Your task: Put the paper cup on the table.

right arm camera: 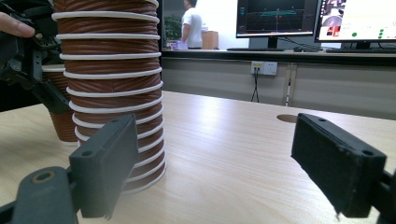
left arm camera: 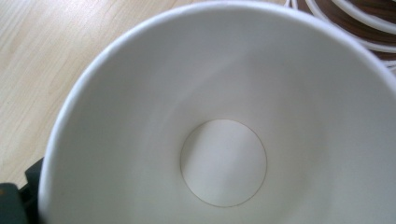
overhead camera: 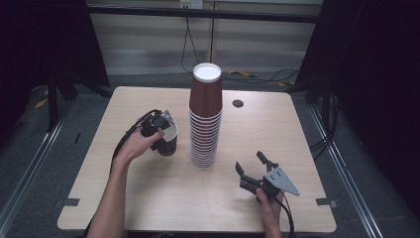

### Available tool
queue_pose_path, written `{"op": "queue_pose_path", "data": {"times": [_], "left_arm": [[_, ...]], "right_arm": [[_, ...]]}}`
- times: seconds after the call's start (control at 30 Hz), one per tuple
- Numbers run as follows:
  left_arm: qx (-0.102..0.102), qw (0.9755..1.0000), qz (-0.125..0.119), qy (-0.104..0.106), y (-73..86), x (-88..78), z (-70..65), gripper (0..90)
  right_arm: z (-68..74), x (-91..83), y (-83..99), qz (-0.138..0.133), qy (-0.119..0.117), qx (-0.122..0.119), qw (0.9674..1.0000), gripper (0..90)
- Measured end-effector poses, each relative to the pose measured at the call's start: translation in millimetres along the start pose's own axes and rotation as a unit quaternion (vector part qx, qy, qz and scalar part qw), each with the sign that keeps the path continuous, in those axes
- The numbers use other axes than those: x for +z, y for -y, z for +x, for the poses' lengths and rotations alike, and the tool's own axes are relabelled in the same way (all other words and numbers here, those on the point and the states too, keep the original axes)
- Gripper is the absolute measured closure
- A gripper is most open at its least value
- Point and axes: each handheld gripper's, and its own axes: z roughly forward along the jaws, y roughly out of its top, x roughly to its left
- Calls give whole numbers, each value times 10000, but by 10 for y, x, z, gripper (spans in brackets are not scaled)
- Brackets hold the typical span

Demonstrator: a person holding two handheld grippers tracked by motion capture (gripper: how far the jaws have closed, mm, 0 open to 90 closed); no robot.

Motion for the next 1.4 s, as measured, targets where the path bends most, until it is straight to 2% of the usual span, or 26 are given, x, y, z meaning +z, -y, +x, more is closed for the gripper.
{"op": "queue_pose_path", "data": {"times": [0.1, 0.4, 0.43, 0.47, 0.5, 0.53, 0.57, 0.63, 0.7, 0.73, 0.77, 0.8, 0.9, 1.0, 1.03, 1.07, 1.13, 1.17, 1.23, 1.27, 1.3, 1.33, 1.37, 1.4], "left_arm": [[-123, 9999, -83, -6, 35, 13, 10, 0], [-128, 9995, -298, -35, 156, -1, 14, 19], [-254, 9988, -413, -43, 178, 9, 4, 19], [-168, 9991, -395, -46, 199, -3, 17, 31], [-327, 9979, -550, -70, 223, 4, 2, 60], [-232, 9983, -540, -39, 246, -10, 11, 114], [-230, 9978, -625, -24, 268, -8, 6, 145], [-400, 9961, -787, -62, 308, 12, -28, 141], [-328, 9963, -795, -46, 338, -5, -20, 143], [-538, 9941, -938, -65, 353, 6, -46, 143], [-422, 9953, -873, -74, 367, -8, -32, 143], [-606, 9927, -1042, -65, 417, -3, -45, 144], [-612, 9923, -1075, -44, 446, 9, -42, 153], [-547, 9949, -844, -62, 490, 67, -47, 158], [-572, 9948, -845, -27, 507, 71, -52, 158], [-702, 9921, -1042, -9, 530, 76, -72, 159], [-834, 9889, -1232, 4, 574, 71, -90, 158], [-839, 9896, -1173, -10, 604, 59, -86, 158], [-974, 9879, -1203, 71, 699, 70, -99, 158], [-974, 9879, -1203, 71, 699, 70, -99, 159], [-1033, 9868, -1249, 46, 730, 57, -115, 159], [-1101, 9836, -1430, 29, 763, 36, -135, 159], [-1195, 9792, -1640, 41, 795, 8, -148, 162], [-1260, 9764, -1753, 40, 821, -19, -162, 162]], "right_arm": [[1, 0, 0, 2, 0, 6, 10000, 145], [0, 0, 0, -3, -1, 0, 10000, 145], [0, 0, 0, -3, -1, 0, 10000, 145], [1, 0, 0, -2, -1, 6, 10000, 145], [1, 0, 0, -1, -1, 4, 10000, 145], [1, 0, 0, -2, -1, 4, 10000, 145], [1, 0, 0, -1, -1, 4, 10000, 145], [1, 0, 0, -2, -1, 4, 10000, 145], [1, 0, 0, -3, -2, 4, 10000, 145], [0, 0, 0, -5, -2, 1, 10000, 145], [0, 0, 0, -5, -2, 1, 10000, 145], [1, -1, 0, -3, -1, 6, 10000, 145], [1, -1, 0, -4, -2, 5, 10000, 145], [1, -1, 0, -4, -6, 7, 10000, 145], [1, -1, 0, -4, -6, 7, 10000, 145], [0, 0, 0, -7, -6, 2, 10000, 145], [0, 0, 0, -6, -7, 2, 10000, 144], [0, 0, 0, -6, -7, 2, 10000, 144], [0, 0, 0, -7, -13, 2, 10000, 144], [0, 0, 0, -7, -13, 2, 10000, 144], [1, -1, 0, -3, -17, 7, 10000, 144], [0, -1, 0, -6, -19, 2, 10000, 144], [-1, -2, 0, 0, -28, 1, 10000, 144], [0, -2, 0, 1, -32, 2, 10000, 143]]}}
